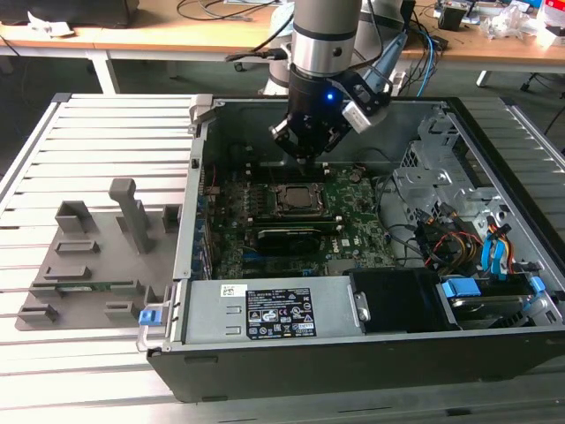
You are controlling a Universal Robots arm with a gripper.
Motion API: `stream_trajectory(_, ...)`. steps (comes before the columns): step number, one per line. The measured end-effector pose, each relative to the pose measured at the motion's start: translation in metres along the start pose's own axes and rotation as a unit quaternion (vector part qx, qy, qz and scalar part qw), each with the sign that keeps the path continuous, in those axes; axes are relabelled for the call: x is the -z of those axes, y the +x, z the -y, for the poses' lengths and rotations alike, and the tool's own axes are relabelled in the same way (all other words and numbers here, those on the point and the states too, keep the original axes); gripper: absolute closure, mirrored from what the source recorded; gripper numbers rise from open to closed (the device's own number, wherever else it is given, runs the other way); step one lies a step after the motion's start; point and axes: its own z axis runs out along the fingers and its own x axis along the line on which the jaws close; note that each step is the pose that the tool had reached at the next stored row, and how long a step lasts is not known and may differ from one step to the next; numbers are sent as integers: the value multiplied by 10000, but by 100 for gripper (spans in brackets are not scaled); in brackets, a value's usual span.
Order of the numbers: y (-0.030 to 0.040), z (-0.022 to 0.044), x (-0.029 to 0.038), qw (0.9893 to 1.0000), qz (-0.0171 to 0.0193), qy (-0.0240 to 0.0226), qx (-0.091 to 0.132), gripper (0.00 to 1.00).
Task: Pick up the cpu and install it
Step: 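Install the first cpu locking lever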
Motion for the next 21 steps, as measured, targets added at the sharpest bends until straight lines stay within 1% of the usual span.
stream_trajectory(2, 0, 0, -1, 9994, -10, 0, -340, 89)
stream_trajectory(3, 0, 0, -1, 9986, -15, -1, -533, 89)
stream_trajectory(4, 0, 0, -1, 9978, -19, -1, -667, 89)
stream_trajectory(5, 0, 0, -1, 9976, -20, -1, -696, 89)
stream_trajectory(10, 0, 0, -1, 9975, -20, -1, -699, 89)
stream_trajectory(11, 10, -3, -2, 9976, -20, -1, -699, 89)
stream_trajectory(12, 37, -9, -2, 9975, -19, -2, -699, 89)
stream_trajectory(15, 200, -47, 0, 9975, -19, -1, -701, 89)
stream_trajectory(18, 324, -77, 1, 9975, -19, -1, -701, 89)
stream_trajectory(19, 380, -90, 0, 9975, -18, -1, -702, 89)
stream_trajectory(21, 437, -104, 1, 9975, -18, 0, -703, 89)
